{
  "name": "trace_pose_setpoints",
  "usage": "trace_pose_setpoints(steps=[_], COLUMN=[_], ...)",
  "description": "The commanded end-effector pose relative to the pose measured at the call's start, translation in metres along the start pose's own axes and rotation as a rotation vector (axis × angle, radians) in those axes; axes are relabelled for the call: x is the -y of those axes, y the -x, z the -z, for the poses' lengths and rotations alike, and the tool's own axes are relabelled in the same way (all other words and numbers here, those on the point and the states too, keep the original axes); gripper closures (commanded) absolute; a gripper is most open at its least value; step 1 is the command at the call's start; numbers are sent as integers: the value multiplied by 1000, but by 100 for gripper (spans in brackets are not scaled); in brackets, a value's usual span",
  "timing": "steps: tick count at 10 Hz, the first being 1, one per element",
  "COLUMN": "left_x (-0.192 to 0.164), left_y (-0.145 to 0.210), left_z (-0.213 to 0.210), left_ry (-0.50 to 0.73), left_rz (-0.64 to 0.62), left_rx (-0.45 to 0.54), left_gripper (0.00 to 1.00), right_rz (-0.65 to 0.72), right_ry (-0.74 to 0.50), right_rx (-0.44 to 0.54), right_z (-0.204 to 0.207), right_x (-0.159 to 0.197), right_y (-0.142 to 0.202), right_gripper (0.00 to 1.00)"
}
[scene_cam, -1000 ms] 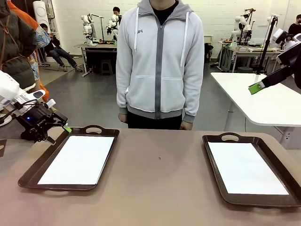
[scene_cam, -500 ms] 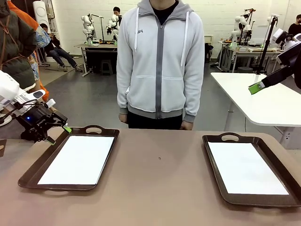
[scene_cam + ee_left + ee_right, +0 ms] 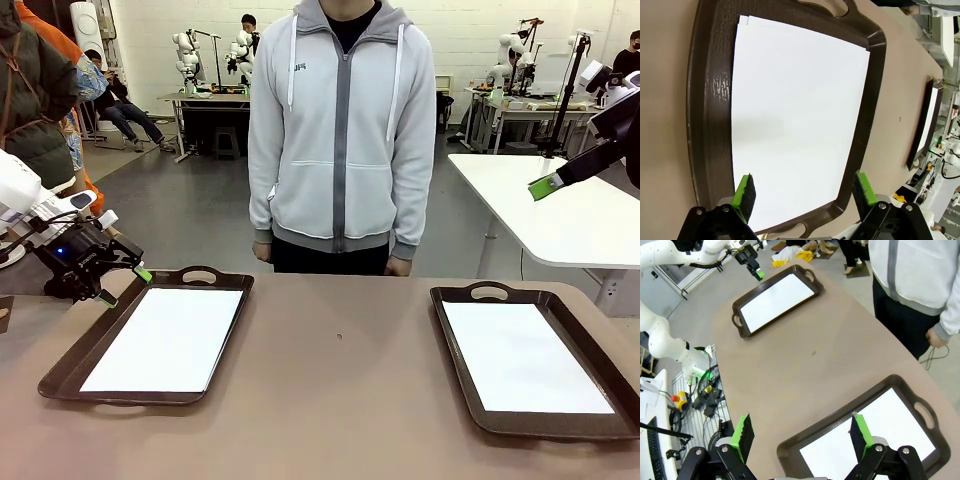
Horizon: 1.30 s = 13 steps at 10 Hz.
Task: Sort the A4 documents.
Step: Place the A4 Paper in the designated Handle tray.
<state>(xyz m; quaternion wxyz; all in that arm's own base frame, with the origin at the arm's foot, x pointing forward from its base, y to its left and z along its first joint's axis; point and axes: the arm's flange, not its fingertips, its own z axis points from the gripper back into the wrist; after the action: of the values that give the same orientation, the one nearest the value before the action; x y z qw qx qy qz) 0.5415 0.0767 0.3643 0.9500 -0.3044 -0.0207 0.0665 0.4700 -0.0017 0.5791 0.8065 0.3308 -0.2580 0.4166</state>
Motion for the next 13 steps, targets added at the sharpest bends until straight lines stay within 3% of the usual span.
trace_pose_setpoints(steps=[1, 13], left_x=[-1, -1], left_y=[-1, -1], left_z=[0, 0], left_ry=[-18, -18], left_rz=[10, 10], left_rx=[6, 6], left_gripper=[0, 0], right_rz=[-5, -5], right_ry=[-1, -1], right_rx=[-9, -9], right_z=[1, 1], right_x=[-1, -1], right_y=[0, 0], right_gripper=[0, 0])
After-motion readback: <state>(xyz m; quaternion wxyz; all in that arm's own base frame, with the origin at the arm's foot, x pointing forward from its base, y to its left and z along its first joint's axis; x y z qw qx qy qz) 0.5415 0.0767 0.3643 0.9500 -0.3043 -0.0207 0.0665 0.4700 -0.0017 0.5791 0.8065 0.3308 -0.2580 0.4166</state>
